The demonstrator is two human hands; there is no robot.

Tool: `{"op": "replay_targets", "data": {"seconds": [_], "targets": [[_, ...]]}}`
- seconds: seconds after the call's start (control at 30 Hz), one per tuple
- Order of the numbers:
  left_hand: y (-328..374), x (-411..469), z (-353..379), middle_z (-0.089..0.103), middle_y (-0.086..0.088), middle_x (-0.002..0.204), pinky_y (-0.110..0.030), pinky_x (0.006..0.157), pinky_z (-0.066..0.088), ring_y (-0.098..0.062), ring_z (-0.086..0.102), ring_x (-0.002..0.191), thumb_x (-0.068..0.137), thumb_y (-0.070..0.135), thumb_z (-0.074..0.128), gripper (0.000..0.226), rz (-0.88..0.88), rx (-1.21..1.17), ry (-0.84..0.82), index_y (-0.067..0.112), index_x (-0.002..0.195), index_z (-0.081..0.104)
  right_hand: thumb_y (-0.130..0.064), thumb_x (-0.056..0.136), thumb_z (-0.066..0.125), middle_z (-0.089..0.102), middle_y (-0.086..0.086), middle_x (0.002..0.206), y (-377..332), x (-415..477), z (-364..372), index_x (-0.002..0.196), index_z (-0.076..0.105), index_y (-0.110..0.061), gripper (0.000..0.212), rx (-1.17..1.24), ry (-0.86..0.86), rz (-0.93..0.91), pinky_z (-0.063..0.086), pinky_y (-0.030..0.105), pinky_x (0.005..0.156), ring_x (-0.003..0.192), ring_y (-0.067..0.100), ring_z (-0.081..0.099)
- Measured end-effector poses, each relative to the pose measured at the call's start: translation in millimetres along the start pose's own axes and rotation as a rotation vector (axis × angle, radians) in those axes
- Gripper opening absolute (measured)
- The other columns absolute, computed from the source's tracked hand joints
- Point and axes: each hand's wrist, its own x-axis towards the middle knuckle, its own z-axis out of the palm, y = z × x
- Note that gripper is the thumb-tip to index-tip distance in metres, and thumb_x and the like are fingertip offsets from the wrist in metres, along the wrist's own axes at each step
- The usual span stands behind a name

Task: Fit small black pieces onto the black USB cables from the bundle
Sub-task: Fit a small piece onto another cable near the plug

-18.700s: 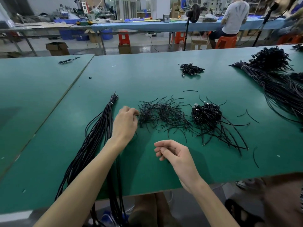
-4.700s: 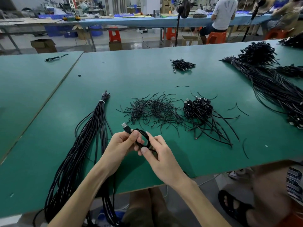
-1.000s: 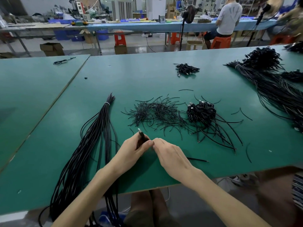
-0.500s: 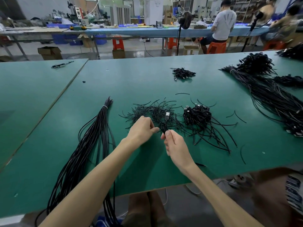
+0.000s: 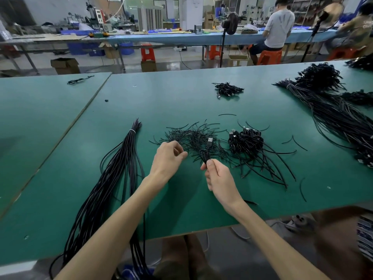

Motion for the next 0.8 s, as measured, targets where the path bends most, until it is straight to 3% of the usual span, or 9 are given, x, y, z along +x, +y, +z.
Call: {"op": "replay_targets", "data": {"seconds": [0.23,0.4,0.57,0.67,0.8], "targets": [[5,-26,-18,0.072,0.001,0.075,-0.032,0.072,0.054,-0.017,0.068,0.067,0.093,0.016,0.076,0.014,0.07,-0.356,0.085,0.018,0.086,0.063,-0.03,0.113,0.036,0.039,-0.016,0.057,-2,0,1,0.092,0.06,-0.012,0.037,0.01,-0.01,0.019,0.031,0.026,0.05,0.05,0.006,0.032],[15,-46,-14,0.073,-0.002,0.077,-0.028,0.066,0.05,-0.016,0.068,0.067,0.086,0.012,0.081,0.018,0.2,-0.515,-0.094,0.017,0.089,0.064,-0.033,0.113,0.035,0.042,-0.011,0.064,-4,-1,2,0.09,0.06,-0.016,0.038,-0.086,-0.031,-0.001,0.033,0.03,0.056,0.056,0.008,0.037],[16,-49,3,0.071,-0.003,0.071,-0.016,0.055,0.046,-0.01,0.066,0.064,0.084,0.021,0.085,0.032,-0.034,-0.647,-0.241,0.009,0.098,0.058,-0.023,0.112,0.036,0.054,-0.017,0.063,-7,-6,2,0.079,0.058,-0.019,0.04,-0.17,-0.066,-0.077,0.035,0.021,0.056,0.057,0.004,0.039],[10,-47,6,0.074,-0.002,0.073,-0.018,0.051,0.045,-0.009,0.065,0.06,0.083,0.025,0.086,0.041,-0.203,-0.714,-0.284,0.007,0.102,0.054,-0.022,0.112,0.037,0.049,-0.013,0.064,-8,-7,1,0.077,0.048,-0.019,0.037,-0.184,-0.09,-0.065,0.034,0.03,0.058,0.059,0.007,0.036],[5,-45,4,0.075,-0.009,0.08,-0.024,0.052,0.043,-0.015,0.063,0.06,0.087,0.021,0.083,0.034,-0.209,-0.765,-0.327,0.004,0.104,0.059,-0.026,0.113,0.036,0.049,-0.006,0.071,-10,-9,3,0.082,0.048,-0.013,0.035,-0.188,-0.127,-0.071,0.037,0.036,0.063,0.064,0.01,0.04]]}}
